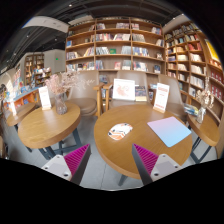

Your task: Arrange mouse

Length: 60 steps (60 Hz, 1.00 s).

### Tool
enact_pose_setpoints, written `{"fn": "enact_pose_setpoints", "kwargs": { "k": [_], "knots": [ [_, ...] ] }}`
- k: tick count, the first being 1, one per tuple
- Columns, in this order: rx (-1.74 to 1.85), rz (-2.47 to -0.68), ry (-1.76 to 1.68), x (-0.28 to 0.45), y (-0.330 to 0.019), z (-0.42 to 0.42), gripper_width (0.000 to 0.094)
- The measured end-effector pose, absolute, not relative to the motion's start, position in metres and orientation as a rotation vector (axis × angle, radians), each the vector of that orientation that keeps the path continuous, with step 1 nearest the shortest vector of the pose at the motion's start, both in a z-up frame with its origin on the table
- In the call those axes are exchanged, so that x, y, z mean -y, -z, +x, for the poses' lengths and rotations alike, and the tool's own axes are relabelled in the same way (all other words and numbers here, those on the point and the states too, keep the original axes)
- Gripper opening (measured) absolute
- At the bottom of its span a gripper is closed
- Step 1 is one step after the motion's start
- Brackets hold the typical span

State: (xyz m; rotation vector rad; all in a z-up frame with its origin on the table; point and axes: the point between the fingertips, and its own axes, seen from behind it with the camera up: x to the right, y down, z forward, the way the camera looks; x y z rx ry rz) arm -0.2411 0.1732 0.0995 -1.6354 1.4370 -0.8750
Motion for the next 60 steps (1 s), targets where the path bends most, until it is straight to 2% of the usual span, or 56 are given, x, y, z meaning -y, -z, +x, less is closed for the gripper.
{"fn": "enact_pose_setpoints", "kwargs": {
  "k": [29, 47, 60],
  "knots": [
    [-1.584, -1.68, 0.834, -0.168, -0.013, -0.165, 0.0852],
    [-1.644, -1.68, 0.769, -0.176, 0.01, -0.121, 0.0851],
    [-1.667, -1.688, 0.797, -0.172, 0.013, -0.08, 0.0852]
  ]
}}
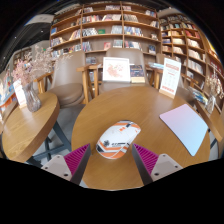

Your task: Arrange mouse

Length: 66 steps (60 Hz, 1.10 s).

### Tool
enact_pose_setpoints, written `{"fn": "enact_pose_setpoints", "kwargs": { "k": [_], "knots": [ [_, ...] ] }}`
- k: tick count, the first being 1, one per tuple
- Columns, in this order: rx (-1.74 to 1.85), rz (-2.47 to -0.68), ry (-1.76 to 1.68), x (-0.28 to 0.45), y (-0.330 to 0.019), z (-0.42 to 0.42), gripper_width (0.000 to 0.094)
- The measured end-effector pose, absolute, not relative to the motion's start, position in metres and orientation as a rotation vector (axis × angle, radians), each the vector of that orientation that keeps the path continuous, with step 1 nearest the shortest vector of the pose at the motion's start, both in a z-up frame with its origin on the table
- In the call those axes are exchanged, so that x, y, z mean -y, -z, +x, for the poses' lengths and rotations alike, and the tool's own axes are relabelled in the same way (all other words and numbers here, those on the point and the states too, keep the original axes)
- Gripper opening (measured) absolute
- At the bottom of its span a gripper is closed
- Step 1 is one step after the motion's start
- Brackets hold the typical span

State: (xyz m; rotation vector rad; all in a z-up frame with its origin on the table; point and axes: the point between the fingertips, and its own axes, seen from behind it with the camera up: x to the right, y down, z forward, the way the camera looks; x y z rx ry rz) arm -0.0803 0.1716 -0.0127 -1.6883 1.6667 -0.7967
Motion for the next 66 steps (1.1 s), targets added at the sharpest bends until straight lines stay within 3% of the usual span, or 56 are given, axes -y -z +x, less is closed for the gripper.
{"fn": "enact_pose_setpoints", "kwargs": {
  "k": [32, 37, 38, 39, 46, 57, 66],
  "knots": [
    [-1.664, -1.718, 0.761, -0.192, 0.013, -0.003, 0.0843],
    [-1.672, -1.716, 0.795, -0.187, 0.013, -0.002, 0.0706],
    [-1.674, -1.711, 0.796, -0.186, 0.013, -0.001, 0.0647],
    [-1.677, -1.706, 0.807, -0.183, 0.013, 0.0, 0.0475],
    [-1.682, -1.724, 0.775, -0.183, 0.011, -0.003, 0.0418],
    [-1.595, -1.648, 0.772, -0.148, -0.058, -0.007, 0.0418],
    [-1.542, -1.618, 0.827, -0.061, -0.111, -0.004, 0.0417]
  ]
}}
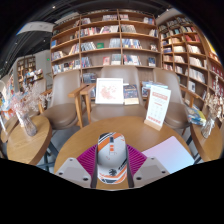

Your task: Arrange mouse

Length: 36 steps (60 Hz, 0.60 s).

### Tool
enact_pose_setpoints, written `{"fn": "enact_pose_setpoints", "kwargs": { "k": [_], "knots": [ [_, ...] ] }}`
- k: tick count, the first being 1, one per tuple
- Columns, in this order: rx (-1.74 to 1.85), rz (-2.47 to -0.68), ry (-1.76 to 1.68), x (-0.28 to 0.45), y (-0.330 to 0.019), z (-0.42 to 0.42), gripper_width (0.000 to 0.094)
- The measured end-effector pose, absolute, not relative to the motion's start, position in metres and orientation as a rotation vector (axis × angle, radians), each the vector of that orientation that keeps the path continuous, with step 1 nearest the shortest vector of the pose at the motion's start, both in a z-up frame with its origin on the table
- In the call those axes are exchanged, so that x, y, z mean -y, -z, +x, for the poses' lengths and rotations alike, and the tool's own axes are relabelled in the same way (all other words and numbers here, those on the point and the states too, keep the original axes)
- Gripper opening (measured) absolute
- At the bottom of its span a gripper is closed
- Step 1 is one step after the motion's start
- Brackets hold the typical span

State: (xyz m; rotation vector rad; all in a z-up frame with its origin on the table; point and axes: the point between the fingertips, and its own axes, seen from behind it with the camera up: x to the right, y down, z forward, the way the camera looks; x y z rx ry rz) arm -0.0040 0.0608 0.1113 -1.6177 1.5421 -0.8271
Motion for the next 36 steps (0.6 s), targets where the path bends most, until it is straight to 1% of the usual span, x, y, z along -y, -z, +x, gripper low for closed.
{"fn": "enact_pose_setpoints", "kwargs": {
  "k": [4, 7, 10, 15, 17, 27, 35, 36],
  "knots": [
    [-1.549, -1.63, 0.9, -0.005, -0.115, 0.005, 0.0419],
    [-1.574, -1.625, 0.942, 0.035, -0.111, 0.01, 0.0418],
    [-1.6, -1.64, 0.961, 0.076, -0.098, 0.011, 0.0417],
    [-1.648, -1.651, 0.962, 0.116, -0.075, 0.014, 0.0419],
    [-1.658, -1.655, 0.955, 0.134, -0.061, 0.016, 0.0417],
    [-1.72, -1.665, 0.848, 0.157, -0.009, 0.013, 0.0426],
    [-1.741, -1.667, 0.816, 0.165, 0.012, 0.007, 0.0494],
    [-1.735, -1.66, 0.819, 0.164, 0.01, 0.007, 0.0508]
  ]
}}
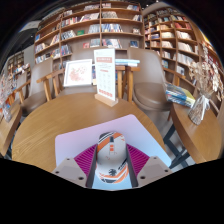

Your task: Arrange mouse

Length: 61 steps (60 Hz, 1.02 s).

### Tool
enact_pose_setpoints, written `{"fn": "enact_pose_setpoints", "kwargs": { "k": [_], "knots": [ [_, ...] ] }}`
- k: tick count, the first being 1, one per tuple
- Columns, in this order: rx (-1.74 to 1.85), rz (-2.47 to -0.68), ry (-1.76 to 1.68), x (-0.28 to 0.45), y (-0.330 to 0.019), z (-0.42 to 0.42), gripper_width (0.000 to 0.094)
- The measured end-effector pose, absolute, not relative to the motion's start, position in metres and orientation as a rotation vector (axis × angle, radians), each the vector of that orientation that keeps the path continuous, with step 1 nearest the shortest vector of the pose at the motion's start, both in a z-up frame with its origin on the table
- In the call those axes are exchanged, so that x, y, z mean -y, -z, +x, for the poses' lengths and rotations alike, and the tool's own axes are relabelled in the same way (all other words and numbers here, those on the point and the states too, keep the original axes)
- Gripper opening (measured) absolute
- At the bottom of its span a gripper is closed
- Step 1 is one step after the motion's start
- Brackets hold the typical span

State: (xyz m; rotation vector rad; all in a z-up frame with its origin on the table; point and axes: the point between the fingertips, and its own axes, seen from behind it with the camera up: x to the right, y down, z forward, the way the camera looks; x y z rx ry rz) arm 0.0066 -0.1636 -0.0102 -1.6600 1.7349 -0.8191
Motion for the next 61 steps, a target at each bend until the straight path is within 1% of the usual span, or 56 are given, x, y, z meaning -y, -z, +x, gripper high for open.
{"fn": "enact_pose_setpoints", "kwargs": {
  "k": [2, 3, 5, 8, 9, 12, 23, 30, 36, 44, 53, 61],
  "knots": [
    [-1.732, -1.656, 0.826, 0.164, 0.009, 0.005, 0.0535],
    [-1.736, -1.655, 0.83, 0.165, 0.007, 0.004, 0.0568],
    [-1.746, -1.648, 0.845, 0.167, 0.001, 0.002, 0.066],
    [-1.736, -1.633, 0.87, 0.166, -0.016, -0.003, 0.0826],
    [-1.729, -1.629, 0.874, 0.168, -0.023, -0.006, 0.0863],
    [-1.722, -1.606, 0.881, 0.163, -0.046, -0.02, 0.0843],
    [-1.695, -1.521, 0.978, 0.145, -0.133, -0.105, 0.0853],
    [-1.662, -1.484, 0.991, 0.125, -0.166, -0.166, 0.0853],
    [-1.635, -1.479, 0.986, 0.108, -0.175, -0.211, 0.0845],
    [-1.623, -1.491, 0.995, 0.091, -0.171, -0.263, 0.0846],
    [-1.593, -1.508, 0.981, 0.076, -0.168, -0.293, 0.0846],
    [-1.581, -1.523, 0.974, 0.069, -0.166, -0.303, 0.0847]
  ]
}}
